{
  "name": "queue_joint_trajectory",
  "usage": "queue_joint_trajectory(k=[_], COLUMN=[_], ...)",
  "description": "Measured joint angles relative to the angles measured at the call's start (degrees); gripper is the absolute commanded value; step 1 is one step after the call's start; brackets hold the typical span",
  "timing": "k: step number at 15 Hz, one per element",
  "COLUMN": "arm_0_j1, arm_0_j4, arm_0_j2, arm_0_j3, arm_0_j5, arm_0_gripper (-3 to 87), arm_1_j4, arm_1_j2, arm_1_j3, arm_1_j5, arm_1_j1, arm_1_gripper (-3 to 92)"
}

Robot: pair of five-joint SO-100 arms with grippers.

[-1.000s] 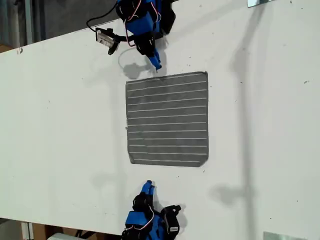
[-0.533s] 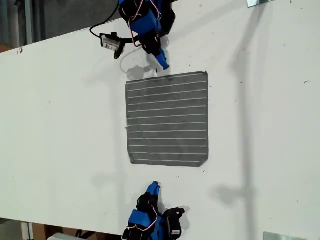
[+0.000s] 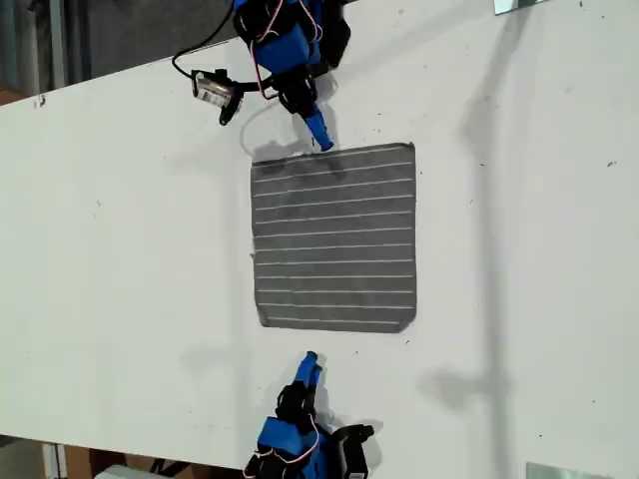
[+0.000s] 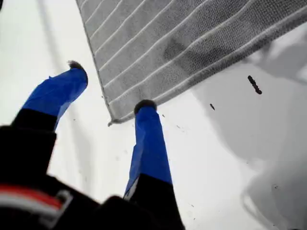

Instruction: Grasp corners of a square towel and fold twice.

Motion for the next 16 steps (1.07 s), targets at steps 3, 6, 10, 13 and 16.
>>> queue_joint_trajectory(k=[3, 6, 10, 13, 16], arm_0_j1=[-10.02, -12.57, -15.47, -15.21, -15.21], arm_0_j4=[6.24, 4.83, 3.96, 3.78, 3.78], arm_0_j2=[-3.78, -10.02, -10.02, -9.76, -9.4], arm_0_j3=[-2.81, -2.81, -2.46, -2.2, -2.02], arm_0_j5=[5.8, 9.32, 11.25, 11.25, 11.25], arm_0_gripper=[15.1, 14.6, 14.4, 14.2, 14.0], arm_1_j4=[-3.16, -4.39, -5.1, -13.62, -18.46], arm_1_j2=[-51.15, -74.44, -75.94, -83.14, -87.01], arm_1_j3=[-28.92, -35.07, -35.86, -35.86, -36.39], arm_1_j5=[-0.35, 7.03, 16.88, 17.4, 17.14], arm_1_j1=[-6.94, -16.44, -25.14, -26.89, -26.89], arm_1_gripper=[32.7, 33.6, 33.7, 33.4, 2.5])
